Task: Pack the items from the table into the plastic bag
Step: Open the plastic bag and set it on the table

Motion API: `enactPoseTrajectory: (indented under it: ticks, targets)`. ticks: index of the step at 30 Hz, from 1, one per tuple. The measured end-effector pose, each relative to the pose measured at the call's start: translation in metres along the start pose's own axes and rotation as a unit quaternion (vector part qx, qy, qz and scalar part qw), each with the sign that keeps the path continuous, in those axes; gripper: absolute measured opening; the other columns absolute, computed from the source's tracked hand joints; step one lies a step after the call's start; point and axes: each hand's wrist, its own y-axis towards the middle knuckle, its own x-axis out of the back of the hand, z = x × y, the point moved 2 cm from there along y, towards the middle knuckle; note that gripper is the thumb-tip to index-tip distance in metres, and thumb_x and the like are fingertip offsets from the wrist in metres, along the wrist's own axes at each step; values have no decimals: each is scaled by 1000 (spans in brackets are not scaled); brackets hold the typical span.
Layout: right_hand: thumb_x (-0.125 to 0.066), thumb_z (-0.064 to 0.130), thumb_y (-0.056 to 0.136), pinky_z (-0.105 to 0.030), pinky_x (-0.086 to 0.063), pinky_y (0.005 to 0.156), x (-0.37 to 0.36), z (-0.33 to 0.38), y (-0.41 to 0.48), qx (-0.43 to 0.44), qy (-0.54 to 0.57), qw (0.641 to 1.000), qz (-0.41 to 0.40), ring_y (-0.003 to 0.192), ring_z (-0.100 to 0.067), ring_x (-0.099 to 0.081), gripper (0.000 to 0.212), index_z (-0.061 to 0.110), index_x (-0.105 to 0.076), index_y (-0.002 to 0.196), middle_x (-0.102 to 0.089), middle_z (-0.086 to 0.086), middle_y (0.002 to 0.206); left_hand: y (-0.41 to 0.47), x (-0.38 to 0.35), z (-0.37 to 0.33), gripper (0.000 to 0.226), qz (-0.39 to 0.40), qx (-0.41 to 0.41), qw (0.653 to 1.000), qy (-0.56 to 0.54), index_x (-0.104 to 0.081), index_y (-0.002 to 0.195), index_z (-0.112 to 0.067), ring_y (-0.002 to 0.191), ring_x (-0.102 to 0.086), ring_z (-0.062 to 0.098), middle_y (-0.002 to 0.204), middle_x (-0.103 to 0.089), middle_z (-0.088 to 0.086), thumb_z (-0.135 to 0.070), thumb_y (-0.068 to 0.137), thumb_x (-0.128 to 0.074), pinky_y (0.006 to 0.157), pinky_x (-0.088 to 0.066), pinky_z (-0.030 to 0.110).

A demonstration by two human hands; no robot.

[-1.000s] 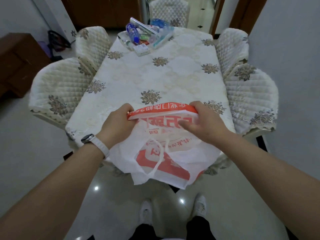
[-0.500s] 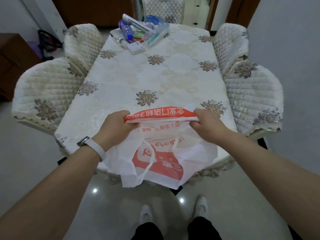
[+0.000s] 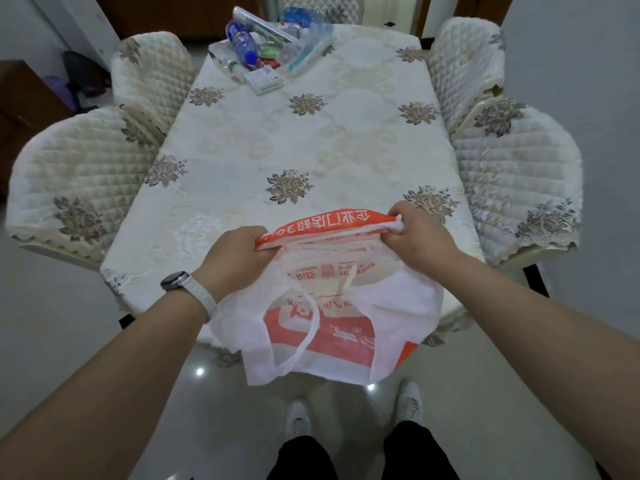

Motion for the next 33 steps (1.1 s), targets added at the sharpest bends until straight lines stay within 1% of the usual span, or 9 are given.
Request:
enactPoseTrajectory:
  ticks: [5, 10, 12, 15, 17, 20, 23, 28, 33]
  targets:
    - [-61, 45, 87, -35, -50, 69, -1, 1, 11, 5, 58, 998, 14, 82, -20, -61, 40, 26, -50, 121, -61, 4, 97, 17, -17, -3, 35, -11, 37, 996, -76, -51, 75, -10, 66, -53, 24, 69, -58, 5, -38, 96, -52, 59, -38, 36]
    - [-56, 41, 88, -34, -45, 65, -9, -3, 30, 0, -71, 997, 8, 81, -26, -58, 30, 24, -54, 113, -66, -2, 94, 35, -24, -2, 31, -35, 57, 997, -43, -51, 75, -19, 68, -56, 23, 69, -58, 1, -43, 94, -52, 56, -38, 32]
    - [-56, 41, 88, -34, -43, 65, -14, -4, 36, -7, -69, 998, 13, 83, -26, -57, 30, 23, -55, 112, -66, -3, 96, 40, -24, -1, 21, -18, 62, 998, -22, -56, 90, -22, 75, -60, 22, 79, -63, -2, -44, 91, -57, 59, -44, 31]
    - [-57, 46, 86, -35, -45, 73, -19, -4, 38, -2, -36, 999, 7, 94, -24, -57, 43, 22, -54, 122, -62, -2, 109, 36, -16, -7, 60, -14, 44, 999, -22, -45, 134, -25, 107, -58, 21, 121, -59, 1, -48, 83, -67, 88, -51, 40]
    - [-61, 47, 83, -40, -47, 88, -17, -4, 30, 34, -36, 999, -20, 110, -26, -54, 55, 19, -52, 129, -57, -5, 121, 14, -2, -21, 71, -80, -11, 997, 15, -40, 141, -21, 123, -48, 23, 136, -51, 5, -47, 82, -69, 103, -43, 44]
    - [-68, 36, 81, -46, -42, 98, -11, 2, 4, 133, -66, 985, -83, 117, -31, -50, 58, 11, -52, 130, -54, -11, 125, -47, -5, -48, 58, -129, -198, 970, 52, -53, 131, -17, 116, -53, 22, 127, -60, 4, -49, 83, -63, 100, -45, 44]
    - [-68, 33, 77, -49, -46, 90, -14, 9, -23, 243, -122, 955, -121, 107, -37, -55, 52, 7, -59, 121, -57, -17, 120, -101, -57, -56, 71, 0, -336, 927, 168, -51, 133, -21, 121, -55, 21, 132, -59, 1, -67, 79, -52, 103, -45, 49]
    - [-67, 19, 77, -48, -42, 95, -34, 23, -41, 370, -174, 906, -109, 115, -39, -54, 44, 4, -64, 118, -57, -23, 127, -90, -111, -27, 84, 62, -270, 923, 269, -48, 134, -14, 120, -57, 35, 130, -60, 15, -49, 64, -79, 97, -45, 59]
    - [-63, 15, 78, -51, -38, 106, -54, 49, -30, 474, -214, 853, -44, 128, -39, -48, 42, 7, -64, 119, -53, -20, 139, -62, -106, -2, 24, 19, -268, 934, 236, -69, 95, -15, 91, -67, 30, 95, -70, 5, -17, 72, -74, 90, -50, 49]
